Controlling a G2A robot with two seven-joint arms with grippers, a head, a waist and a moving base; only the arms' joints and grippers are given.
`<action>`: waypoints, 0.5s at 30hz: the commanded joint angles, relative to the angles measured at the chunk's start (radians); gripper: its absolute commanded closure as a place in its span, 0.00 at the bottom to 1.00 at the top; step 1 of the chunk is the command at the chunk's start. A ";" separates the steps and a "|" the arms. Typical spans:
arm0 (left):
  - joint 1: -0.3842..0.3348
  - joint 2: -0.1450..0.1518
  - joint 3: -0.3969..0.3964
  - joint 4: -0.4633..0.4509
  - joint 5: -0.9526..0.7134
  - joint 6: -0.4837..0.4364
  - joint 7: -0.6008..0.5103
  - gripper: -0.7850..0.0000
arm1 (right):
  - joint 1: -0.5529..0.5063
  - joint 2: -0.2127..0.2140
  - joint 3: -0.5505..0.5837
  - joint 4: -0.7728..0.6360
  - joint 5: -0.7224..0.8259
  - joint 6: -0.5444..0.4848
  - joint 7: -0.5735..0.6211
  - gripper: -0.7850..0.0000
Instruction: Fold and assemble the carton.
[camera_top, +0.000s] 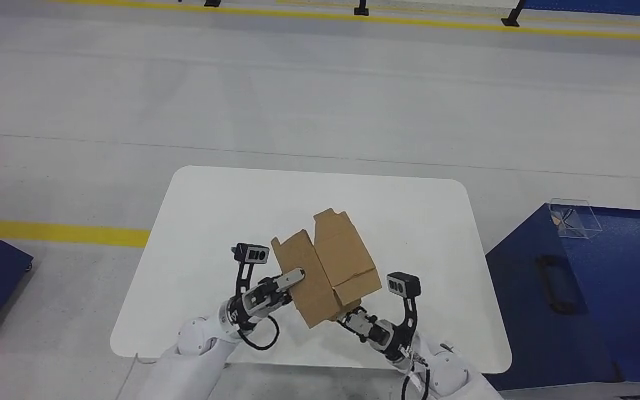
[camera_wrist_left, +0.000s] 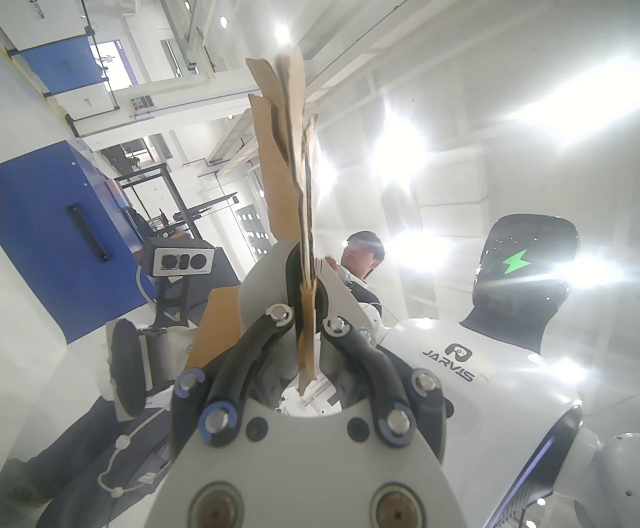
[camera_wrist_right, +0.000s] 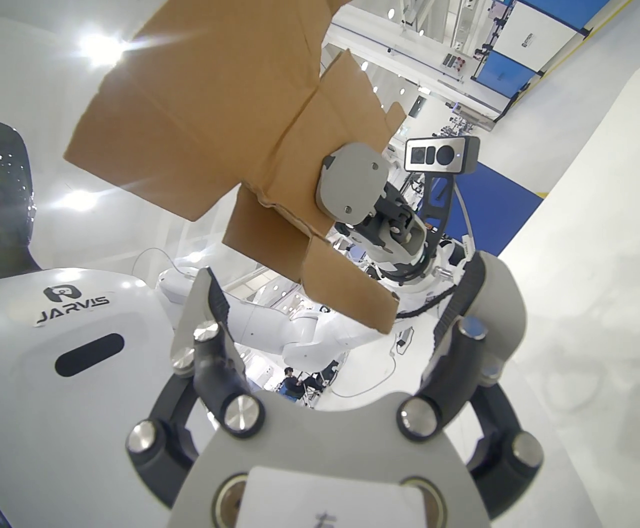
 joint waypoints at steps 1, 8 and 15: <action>0.000 -0.002 0.002 0.003 0.003 -0.001 0.001 1.00 | -0.002 -0.001 -0.003 -0.002 -0.007 -0.018 -0.006 0.64; 0.010 -0.006 -0.007 0.001 -0.008 0.008 -0.008 1.00 | -0.007 -0.004 0.001 -0.003 -0.048 -0.028 -0.052 1.00; 0.012 -0.008 -0.021 0.009 -0.017 0.019 -0.019 0.96 | -0.013 -0.003 0.012 -0.007 -0.010 -0.007 -0.083 1.00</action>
